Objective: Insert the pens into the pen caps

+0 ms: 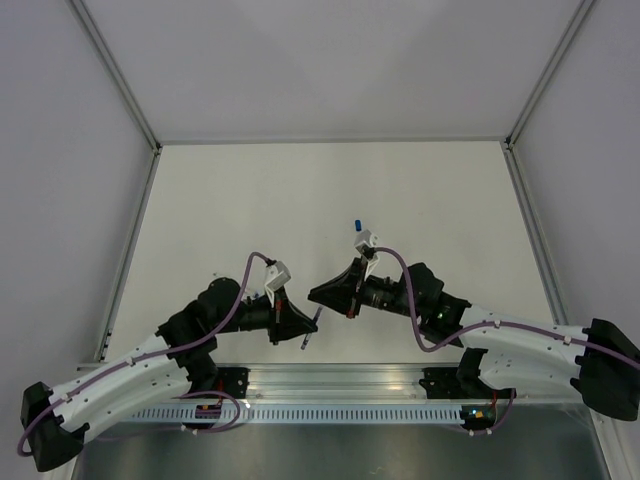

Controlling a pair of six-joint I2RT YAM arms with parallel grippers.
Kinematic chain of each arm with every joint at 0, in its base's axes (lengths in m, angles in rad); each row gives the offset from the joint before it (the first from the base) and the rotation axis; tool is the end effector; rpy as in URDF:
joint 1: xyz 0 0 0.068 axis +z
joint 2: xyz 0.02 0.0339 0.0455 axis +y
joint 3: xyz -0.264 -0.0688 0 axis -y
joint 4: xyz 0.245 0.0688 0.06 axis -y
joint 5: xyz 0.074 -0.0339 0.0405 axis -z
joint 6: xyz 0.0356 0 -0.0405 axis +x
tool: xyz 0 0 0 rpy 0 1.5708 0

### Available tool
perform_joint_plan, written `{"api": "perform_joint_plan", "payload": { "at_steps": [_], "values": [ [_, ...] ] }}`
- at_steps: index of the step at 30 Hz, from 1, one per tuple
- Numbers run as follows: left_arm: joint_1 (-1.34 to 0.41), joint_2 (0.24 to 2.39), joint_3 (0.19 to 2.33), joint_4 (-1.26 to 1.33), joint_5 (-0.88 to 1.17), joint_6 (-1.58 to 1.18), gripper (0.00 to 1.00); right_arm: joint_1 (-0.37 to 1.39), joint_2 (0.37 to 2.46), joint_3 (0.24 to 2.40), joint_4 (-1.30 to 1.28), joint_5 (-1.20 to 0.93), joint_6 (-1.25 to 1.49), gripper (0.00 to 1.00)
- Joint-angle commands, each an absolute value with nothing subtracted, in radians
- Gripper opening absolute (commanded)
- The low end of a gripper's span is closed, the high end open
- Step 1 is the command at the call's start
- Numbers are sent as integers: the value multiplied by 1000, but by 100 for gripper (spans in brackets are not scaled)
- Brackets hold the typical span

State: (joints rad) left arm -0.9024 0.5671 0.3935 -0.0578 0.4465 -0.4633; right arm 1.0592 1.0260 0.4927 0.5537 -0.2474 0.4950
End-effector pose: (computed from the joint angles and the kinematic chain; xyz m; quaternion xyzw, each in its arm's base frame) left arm 0.0823 -0.1290 0.2478 0.3006 0.7163 -0.5166 0.3601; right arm 0.1065 0.2076 0.2686 -0.2780 0.6425 0.5586 0.4448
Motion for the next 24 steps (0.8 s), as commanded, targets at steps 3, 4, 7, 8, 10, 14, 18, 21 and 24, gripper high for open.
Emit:
{"api": "perform_joint_plan", "payload": {
  "at_steps": [3,4,7,8,10,14,18,21,24],
  "values": [
    [-851,568,499,414,273,-508,2,1140,1166,578,308,-400,546,12],
    [-851,563,496,411,275,-505,2,1140,1176,600,307,-396,543,17],
    [-850,546,479,400,282,-503,2,1138,1193,673,275,-325,523,31],
    [-850,539,462,400,288,-505,2,1138,1193,713,262,-298,506,38],
    [-850,513,442,403,293,-515,2,1138,1190,753,224,-214,488,44],
    [-850,476,394,399,301,-525,2,1126,1181,865,167,-109,459,51],
    [-850,448,377,361,296,-519,2,1118,1160,946,121,-94,434,59],
    [-850,430,364,345,301,-522,2,1112,1143,1017,60,-66,411,69],
    [-851,417,350,334,293,-526,2,1105,1121,1069,3,-54,385,75]
  ]
}}
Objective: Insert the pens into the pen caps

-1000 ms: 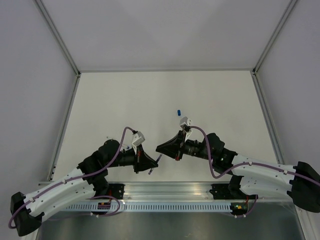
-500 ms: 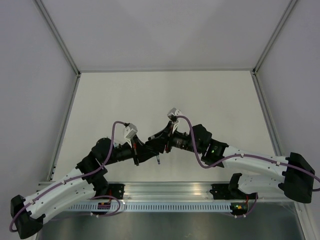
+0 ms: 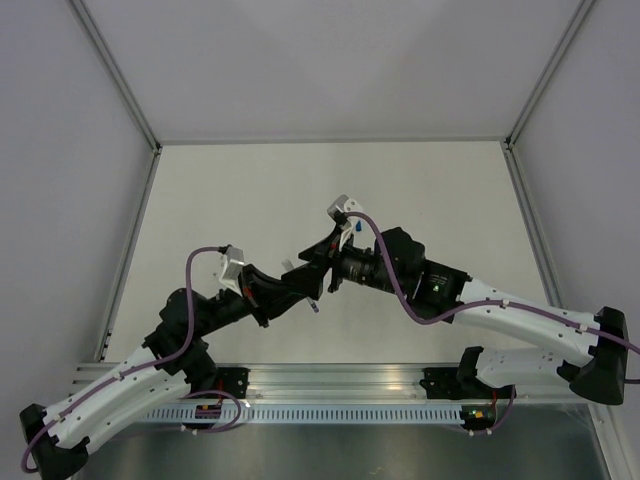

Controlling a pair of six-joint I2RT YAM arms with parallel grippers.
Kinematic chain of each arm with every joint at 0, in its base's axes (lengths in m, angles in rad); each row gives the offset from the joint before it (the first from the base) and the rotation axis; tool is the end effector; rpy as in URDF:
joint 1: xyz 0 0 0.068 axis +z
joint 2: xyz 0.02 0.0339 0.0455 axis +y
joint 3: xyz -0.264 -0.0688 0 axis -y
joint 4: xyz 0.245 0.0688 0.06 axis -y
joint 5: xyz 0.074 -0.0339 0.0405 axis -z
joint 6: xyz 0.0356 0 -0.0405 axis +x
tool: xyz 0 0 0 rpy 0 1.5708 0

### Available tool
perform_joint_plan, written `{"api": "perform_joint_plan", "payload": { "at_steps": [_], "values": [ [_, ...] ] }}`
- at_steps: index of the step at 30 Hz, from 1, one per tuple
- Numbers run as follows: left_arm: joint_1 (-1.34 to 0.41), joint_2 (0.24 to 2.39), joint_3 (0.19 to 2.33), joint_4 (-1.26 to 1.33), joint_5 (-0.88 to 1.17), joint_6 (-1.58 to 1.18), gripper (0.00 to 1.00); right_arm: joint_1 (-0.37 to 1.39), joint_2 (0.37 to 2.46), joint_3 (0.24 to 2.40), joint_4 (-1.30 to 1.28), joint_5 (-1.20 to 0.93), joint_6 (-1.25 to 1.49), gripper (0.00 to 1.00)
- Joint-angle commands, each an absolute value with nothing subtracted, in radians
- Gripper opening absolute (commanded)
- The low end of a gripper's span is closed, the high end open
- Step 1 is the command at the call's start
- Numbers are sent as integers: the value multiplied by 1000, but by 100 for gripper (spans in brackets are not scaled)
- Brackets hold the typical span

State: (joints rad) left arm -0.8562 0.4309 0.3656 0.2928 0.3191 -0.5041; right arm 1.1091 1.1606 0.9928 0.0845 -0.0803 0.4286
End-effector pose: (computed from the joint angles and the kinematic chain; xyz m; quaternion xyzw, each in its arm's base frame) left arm 0.0791 -0.1082 0.2920 0.2300 0.5831 -0.5629 0.5387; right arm 0.1201 0.2478 0.3647 -0.2710 0.6841 0.4916 0.4657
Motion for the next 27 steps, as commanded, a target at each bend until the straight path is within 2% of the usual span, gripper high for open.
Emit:
{"api": "perform_joint_plan", "payload": {
  "at_steps": [1,4,9,13,21,24,27],
  "values": [
    [-850,417,350,327,291,-526,2,1104,1112,1075,-30,-57,368,77],
    [-850,425,347,315,291,-532,2,1103,1059,1077,-66,-84,336,85],
    [-850,417,356,298,282,-548,2,1103,1006,1006,-97,-201,293,84],
    [-850,411,361,302,272,-587,2,1103,991,904,-86,-343,258,75],
    [-850,422,322,389,252,-652,2,1103,1011,830,-9,-376,270,72],
    [-851,429,322,394,252,-653,2,1103,1041,833,32,-354,272,65],
    [-850,452,327,390,250,-650,2,1103,1071,828,69,-315,287,52]
  ]
}}
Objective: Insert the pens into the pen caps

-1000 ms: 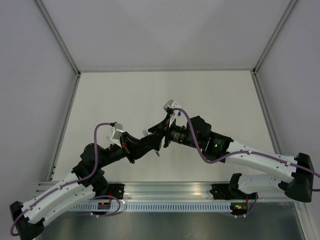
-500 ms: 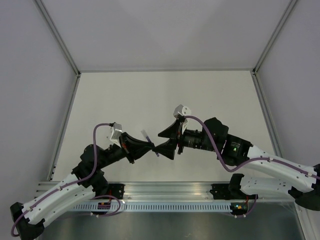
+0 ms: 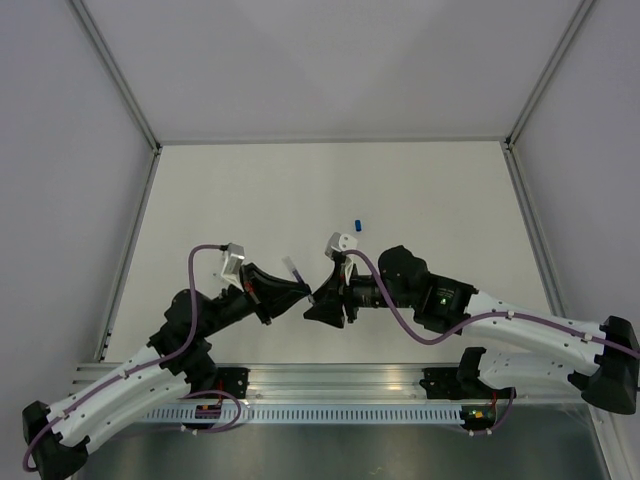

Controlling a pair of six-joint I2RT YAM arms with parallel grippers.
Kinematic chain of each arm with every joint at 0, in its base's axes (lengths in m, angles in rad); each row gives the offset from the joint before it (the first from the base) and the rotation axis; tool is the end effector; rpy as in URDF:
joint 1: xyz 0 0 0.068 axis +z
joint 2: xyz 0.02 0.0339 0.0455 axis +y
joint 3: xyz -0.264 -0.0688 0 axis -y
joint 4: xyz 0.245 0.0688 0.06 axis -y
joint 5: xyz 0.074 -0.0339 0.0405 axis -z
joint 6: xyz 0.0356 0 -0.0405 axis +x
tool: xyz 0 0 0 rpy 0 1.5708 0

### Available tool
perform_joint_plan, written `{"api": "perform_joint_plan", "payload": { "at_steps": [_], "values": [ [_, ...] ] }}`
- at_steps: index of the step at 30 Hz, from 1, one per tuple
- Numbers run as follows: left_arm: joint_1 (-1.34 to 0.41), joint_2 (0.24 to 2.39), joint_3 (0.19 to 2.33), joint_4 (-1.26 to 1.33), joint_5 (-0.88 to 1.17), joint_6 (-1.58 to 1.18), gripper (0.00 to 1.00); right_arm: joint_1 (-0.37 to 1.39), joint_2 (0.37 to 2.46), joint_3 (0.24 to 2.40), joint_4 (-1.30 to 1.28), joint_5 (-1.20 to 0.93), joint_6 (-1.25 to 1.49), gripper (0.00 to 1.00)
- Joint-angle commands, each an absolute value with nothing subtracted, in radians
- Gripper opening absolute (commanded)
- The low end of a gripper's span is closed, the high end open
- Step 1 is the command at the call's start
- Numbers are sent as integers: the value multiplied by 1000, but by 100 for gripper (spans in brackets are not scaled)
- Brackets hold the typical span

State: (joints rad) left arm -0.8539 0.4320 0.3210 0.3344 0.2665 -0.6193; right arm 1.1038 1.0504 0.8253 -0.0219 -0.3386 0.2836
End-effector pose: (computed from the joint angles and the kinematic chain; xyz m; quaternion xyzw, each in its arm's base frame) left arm 0.0823 -0.1087 0.2805 0.1755 0.6020 -0.5817 0.5181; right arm 0.0999 0.2243 0.3201 -0.4050 0.6718 0.4896 0.3808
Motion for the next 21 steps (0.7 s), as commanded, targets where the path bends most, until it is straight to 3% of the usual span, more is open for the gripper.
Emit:
{"api": "perform_joint_plan", "payload": {
  "at_steps": [1,6,11,14,16,18,21],
  "values": [
    [-850,460,325,390,252,-650,2,1103,1080,824,80,-304,290,49],
    [-850,469,308,394,241,-658,2,1103,1100,796,132,-270,310,32],
    [-850,448,305,387,242,-661,8,1104,1114,785,140,-253,328,1],
    [-851,440,327,364,244,-652,33,1103,1106,770,144,-220,356,0],
    [-850,442,362,280,224,-632,76,1100,1092,759,112,-125,393,0],
    [-850,442,389,173,207,-614,99,1080,1085,743,66,-80,417,0],
    [-850,431,387,71,166,-597,100,976,1088,701,64,-107,477,0]
  ]
}}
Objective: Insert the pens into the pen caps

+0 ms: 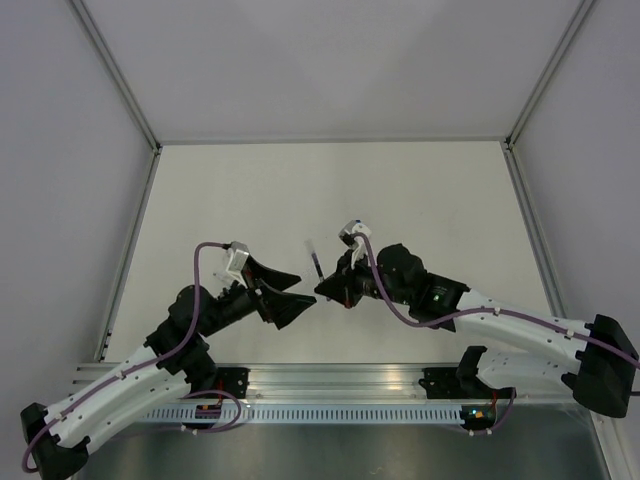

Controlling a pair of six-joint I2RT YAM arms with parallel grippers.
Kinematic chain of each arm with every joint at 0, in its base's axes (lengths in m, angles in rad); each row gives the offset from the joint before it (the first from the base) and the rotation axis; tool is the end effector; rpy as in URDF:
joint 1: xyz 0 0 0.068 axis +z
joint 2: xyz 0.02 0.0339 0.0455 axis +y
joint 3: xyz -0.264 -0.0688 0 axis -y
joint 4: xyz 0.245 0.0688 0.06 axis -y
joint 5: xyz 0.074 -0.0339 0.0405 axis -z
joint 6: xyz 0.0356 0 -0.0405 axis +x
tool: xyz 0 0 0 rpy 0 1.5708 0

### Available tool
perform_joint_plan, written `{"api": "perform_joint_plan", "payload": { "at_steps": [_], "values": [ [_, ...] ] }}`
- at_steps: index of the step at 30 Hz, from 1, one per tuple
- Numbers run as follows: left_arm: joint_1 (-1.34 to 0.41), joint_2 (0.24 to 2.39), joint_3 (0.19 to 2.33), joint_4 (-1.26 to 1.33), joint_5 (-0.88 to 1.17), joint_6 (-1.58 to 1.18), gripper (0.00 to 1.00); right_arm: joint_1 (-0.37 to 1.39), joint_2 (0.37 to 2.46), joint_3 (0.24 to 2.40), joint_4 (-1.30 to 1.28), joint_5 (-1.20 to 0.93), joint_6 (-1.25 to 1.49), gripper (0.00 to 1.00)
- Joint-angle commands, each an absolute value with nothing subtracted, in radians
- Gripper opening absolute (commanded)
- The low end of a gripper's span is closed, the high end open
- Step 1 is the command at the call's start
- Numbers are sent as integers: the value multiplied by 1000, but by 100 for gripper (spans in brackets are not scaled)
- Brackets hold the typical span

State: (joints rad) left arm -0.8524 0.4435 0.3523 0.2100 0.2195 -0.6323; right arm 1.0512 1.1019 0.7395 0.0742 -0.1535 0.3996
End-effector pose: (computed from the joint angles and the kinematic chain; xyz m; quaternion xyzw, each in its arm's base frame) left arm 0.0856 -0.1097 0.2771 0.1539 0.6469 -0.5561 0.4986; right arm 0.1223 0.2247 0.2872 -0.2992 0.7423 0.4417 0.4055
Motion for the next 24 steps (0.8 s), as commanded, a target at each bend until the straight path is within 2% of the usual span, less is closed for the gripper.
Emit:
{"api": "perform_joint_plan", "payload": {
  "at_steps": [1,5,11,20,23,24],
  "values": [
    [-850,428,380,52,147,-594,100,916,1095,693,69,-127,500,0],
    [-850,425,391,-92,-9,-604,100,856,1204,707,29,-127,529,0],
    [-850,480,480,-232,-303,-560,100,851,1437,767,-37,23,627,0],
    [-848,470,431,-233,-414,-548,100,848,1690,902,-127,129,735,0],
    [-848,411,419,-255,-433,-540,100,848,1733,917,-146,185,765,8],
    [-848,397,416,-256,-428,-538,100,850,1735,916,-146,201,779,17]
  ]
}}
